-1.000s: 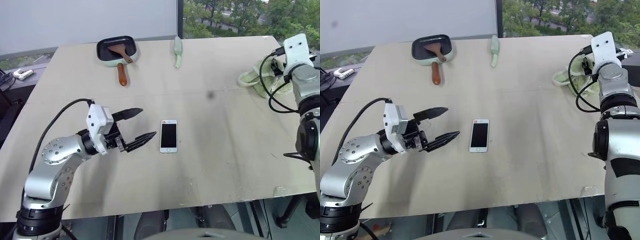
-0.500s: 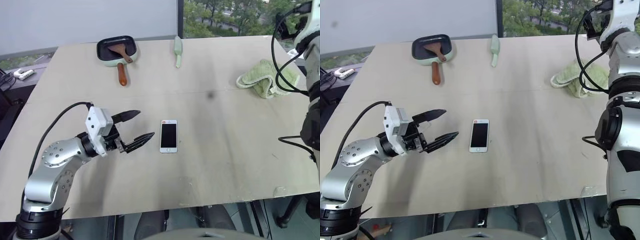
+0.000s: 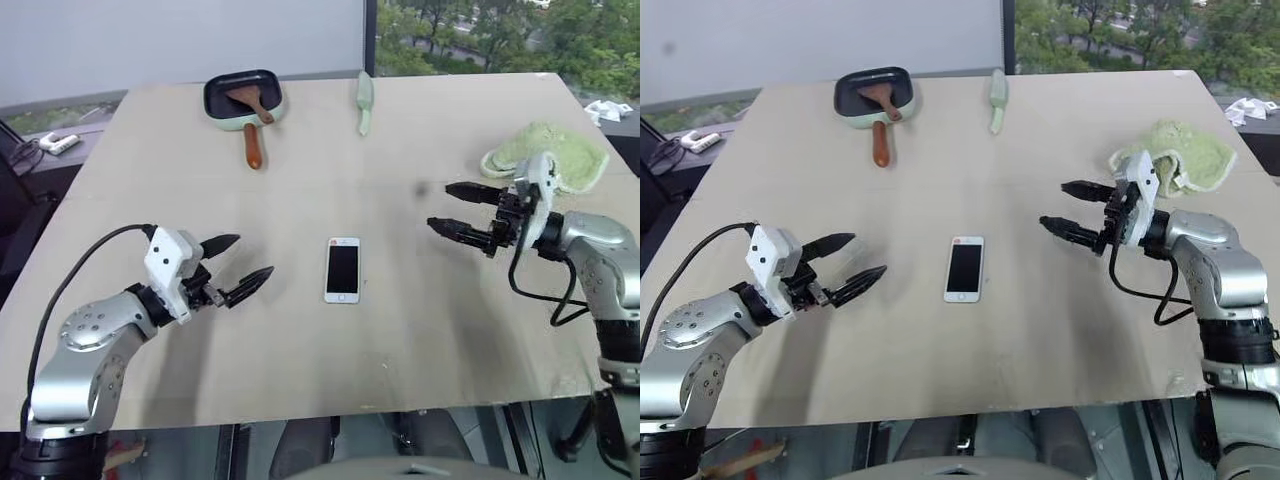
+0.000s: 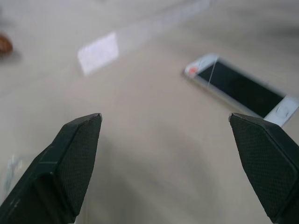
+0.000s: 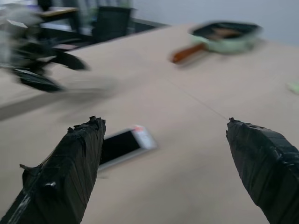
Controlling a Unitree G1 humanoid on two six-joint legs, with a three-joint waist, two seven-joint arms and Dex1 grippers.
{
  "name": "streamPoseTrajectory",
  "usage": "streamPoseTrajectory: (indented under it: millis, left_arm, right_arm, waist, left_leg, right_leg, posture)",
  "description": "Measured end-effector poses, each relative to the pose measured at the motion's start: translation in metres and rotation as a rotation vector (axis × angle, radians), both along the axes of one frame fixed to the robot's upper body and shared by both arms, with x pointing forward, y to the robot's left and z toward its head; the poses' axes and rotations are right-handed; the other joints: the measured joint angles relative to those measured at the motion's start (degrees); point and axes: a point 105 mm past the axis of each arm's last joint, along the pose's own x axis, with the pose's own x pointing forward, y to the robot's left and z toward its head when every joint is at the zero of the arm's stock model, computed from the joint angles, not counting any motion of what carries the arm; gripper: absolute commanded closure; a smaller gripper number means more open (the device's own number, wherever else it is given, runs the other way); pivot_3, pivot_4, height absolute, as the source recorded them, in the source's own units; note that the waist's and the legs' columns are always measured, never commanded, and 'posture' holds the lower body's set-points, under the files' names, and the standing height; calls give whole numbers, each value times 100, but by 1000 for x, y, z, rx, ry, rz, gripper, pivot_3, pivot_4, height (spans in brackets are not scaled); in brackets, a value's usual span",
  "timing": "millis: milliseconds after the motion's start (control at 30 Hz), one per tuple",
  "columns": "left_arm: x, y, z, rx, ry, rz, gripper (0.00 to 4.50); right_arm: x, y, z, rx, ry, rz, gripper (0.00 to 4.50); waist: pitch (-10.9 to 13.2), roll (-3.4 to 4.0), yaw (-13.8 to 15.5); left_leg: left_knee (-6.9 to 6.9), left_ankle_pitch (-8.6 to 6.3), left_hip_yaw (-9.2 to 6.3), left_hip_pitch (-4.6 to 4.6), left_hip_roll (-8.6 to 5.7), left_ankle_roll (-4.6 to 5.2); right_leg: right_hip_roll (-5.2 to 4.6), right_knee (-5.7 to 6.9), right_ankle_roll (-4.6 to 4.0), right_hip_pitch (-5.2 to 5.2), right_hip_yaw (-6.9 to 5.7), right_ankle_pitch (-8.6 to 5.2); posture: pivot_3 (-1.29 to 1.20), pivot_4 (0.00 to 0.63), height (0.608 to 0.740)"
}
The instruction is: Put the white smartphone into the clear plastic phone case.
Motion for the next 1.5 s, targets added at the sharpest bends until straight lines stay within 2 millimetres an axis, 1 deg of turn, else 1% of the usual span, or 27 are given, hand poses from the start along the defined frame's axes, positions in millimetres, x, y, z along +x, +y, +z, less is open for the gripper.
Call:
streamPoseTrajectory:
  millis: [100, 167, 267, 367, 433, 500, 600, 733, 833, 967, 1067, 1200, 1300, 1367, 1433, 1500]
  left_arm:
    - [5, 8, -4, 10, 8, 33, 0]
    - [8, 12, -5, 12, 9, 49, 0]
    - [8, 13, -5, 12, 7, 56, 0]
    - [7, 15, -8, 13, 24, 76, 0]
    - [3, 18, -13, 15, 46, 96, 0]
    - [-2, 25, -19, 17, 75, 130, 0]
    - [-4, 31, -21, 25, 84, 161, 0]
    - [-3, 36, -24, 36, 90, 187, 0]
    - [0, 40, -23, 28, 88, 201, 0]
    - [1, 47, -29, 26, 109, 225, 0]
    - [3, 52, -33, 19, 123, 247, 0]
    - [0, 61, -44, 24, 162, 270, 0]
    - [-1, 62, -44, 43, 164, 254, 857]
    - [-1, 63, -44, 48, 165, 250, 1651]
    - [-1, 64, -45, 56, 164, 245, 2788]
    - [0, 65, -44, 59, 163, 248, 3535]
  right_arm:
    - [-17, 5, -10, -30, 13, 43, 72]
    - [-22, 6, -11, -41, 17, 60, 72]
    - [-27, 6, -5, -26, 3, 88, 72]
    - [-29, 1, 0, -26, 1, 88, 72]
    - [-32, -2, 3, -11, 14, 96, 72]
    - [-40, -1, 8, 20, 43, 137, 72]
    - [-46, 0, 12, 38, 55, 169, 72]
    - [-49, 2, 15, 52, 42, 194, 72]
    - [-54, 6, 13, 23, 16, 224, 72]
    - [-58, 8, 3, -15, 15, 245, 72]
    - [-60, 10, 5, -5, 3, 262, 72]
    - [-60, 13, 9, 14, -25, 274, 72]
    - [-61, 15, 13, 24, -41, 288, 0]
    - [-62, 16, 13, 21, -44, 297, 0]
    - [-63, 18, 12, 19, -56, 309, 0]
    - [-63, 21, 9, -10, -87, 317, 0]
  waist:
    - [0, -4, 24]
    - [0, -5, 23]
    - [-1, -8, 3]
    - [-1, -8, 6]
    - [-1, -9, 7]
    - [-1, -9, 13]
    - [-1, -11, 16]
    - [-1, -13, 25]
    - [-2, -14, 23]
    - [-2, -15, 12]
    - [-2, -17, 17]
    - [-2, -20, 13]
    - [-2, -21, 17]
    - [-3, -21, 19]
    - [-3, -21, 19]
    - [-3, -21, 18]
  left_leg:
    - [4, 0, -1, 7, -1, 0]
    - [10, 1, 1, 8, 0, 0]
    - [9, 1, 5, 11, 1, 0]
    - [5, 0, 2, 10, 2, 0]
    - [3, 0, 1, 10, 4, 0]
    - [1, 0, -2, 9, 4, 0]
    - [2, 0, -1, 10, 4, 0]
    - [6, 0, 1, 11, 3, 0]
    - [7, 0, 2, 11, 3, 0]
    - [6, 0, 3, 11, 3, 0]
    - [5, 0, 0, 11, 4, 0]
    - [5, 0, 2, 12, 3, 0]
    - [5, 0, 2, 13, 3, 0]
    - [5, 0, 1, 13, 4, 0]
    - [5, 0, 2, 13, 3, 0]
    - [5, 0, 2, 14, 3, 0]
  right_leg:
    - [2, -2, 0, 8, -2, -1]
    - [4, 1, 0, 10, 0, 0]
    - [5, 1, 0, 10, 5, 0]
    - [4, 1, 0, 9, 2, 0]
    - [3, 1, 0, 9, 2, 0]
    - [2, 0, 0, 8, -1, 0]
    - [0, 0, 0, 9, -1, 0]
    - [2, 0, 0, 11, -1, -1]
    - [3, 1, 0, 11, 0, -1]
    - [3, 1, 0, 9, 0, 0]
    - [3, 1, 0, 10, -2, 0]
    - [2, 1, 0, 10, 0, 0]
    - [1, 1, 0, 10, -1, 0]
    - [0, 1, 0, 10, -1, 0]
    - [-1, 1, 0, 10, -1, 0]
    - [-2, 2, 0, 10, -1, 0]
  posture:
    - [0, 150, 740]
    - [0, 150, 740]
    - [0, 150, 740]
    - [0, 150, 740]
    - [0, 150, 740]
    - [0, 150, 740]
    - [0, 150, 740]
    - [0, 150, 740]
    - [0, 150, 740]
    - [0, 150, 740]
    - [0, 150, 740]
    - [0, 150, 740]
    - [0, 150, 740]
    - [0, 150, 740]
    - [0, 150, 740]
    - [0, 150, 740]
